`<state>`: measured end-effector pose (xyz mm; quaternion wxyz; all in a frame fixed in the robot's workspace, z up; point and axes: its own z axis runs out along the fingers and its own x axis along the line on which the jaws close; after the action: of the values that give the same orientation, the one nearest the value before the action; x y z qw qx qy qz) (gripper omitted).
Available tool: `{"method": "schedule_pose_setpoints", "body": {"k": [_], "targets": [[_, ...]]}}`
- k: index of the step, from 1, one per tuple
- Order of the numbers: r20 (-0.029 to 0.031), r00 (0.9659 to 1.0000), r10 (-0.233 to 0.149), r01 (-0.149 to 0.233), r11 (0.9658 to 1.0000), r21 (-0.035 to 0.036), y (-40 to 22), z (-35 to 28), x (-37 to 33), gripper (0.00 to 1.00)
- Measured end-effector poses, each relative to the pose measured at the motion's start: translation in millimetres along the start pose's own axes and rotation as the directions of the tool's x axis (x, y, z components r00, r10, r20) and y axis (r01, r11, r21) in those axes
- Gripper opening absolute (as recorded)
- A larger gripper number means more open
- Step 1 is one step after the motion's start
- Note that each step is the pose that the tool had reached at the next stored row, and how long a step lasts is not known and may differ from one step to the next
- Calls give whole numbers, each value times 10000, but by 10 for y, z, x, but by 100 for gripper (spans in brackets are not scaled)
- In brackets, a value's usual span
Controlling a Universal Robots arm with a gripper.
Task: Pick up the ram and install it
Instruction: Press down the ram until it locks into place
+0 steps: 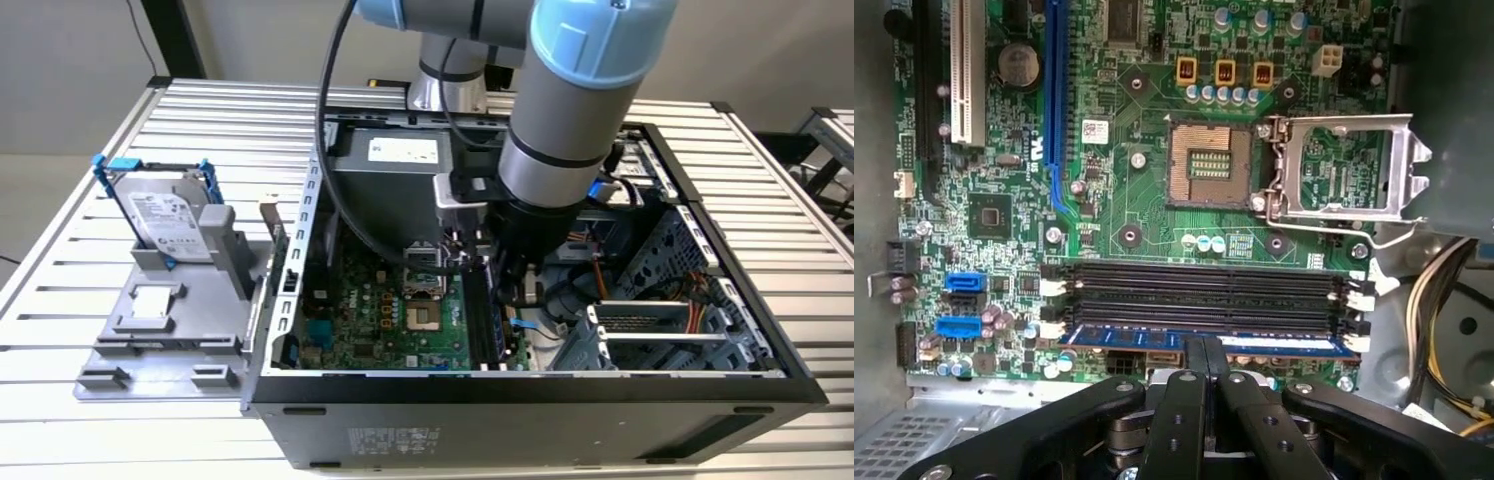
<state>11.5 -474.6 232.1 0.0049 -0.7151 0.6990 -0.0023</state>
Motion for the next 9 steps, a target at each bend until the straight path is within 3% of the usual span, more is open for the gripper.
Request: {"method": "schedule_pose_setpoints", "body": {"k": [9], "targets": [[-17,10000,17,-17,10000,-9,-60,158,20,0]]}}
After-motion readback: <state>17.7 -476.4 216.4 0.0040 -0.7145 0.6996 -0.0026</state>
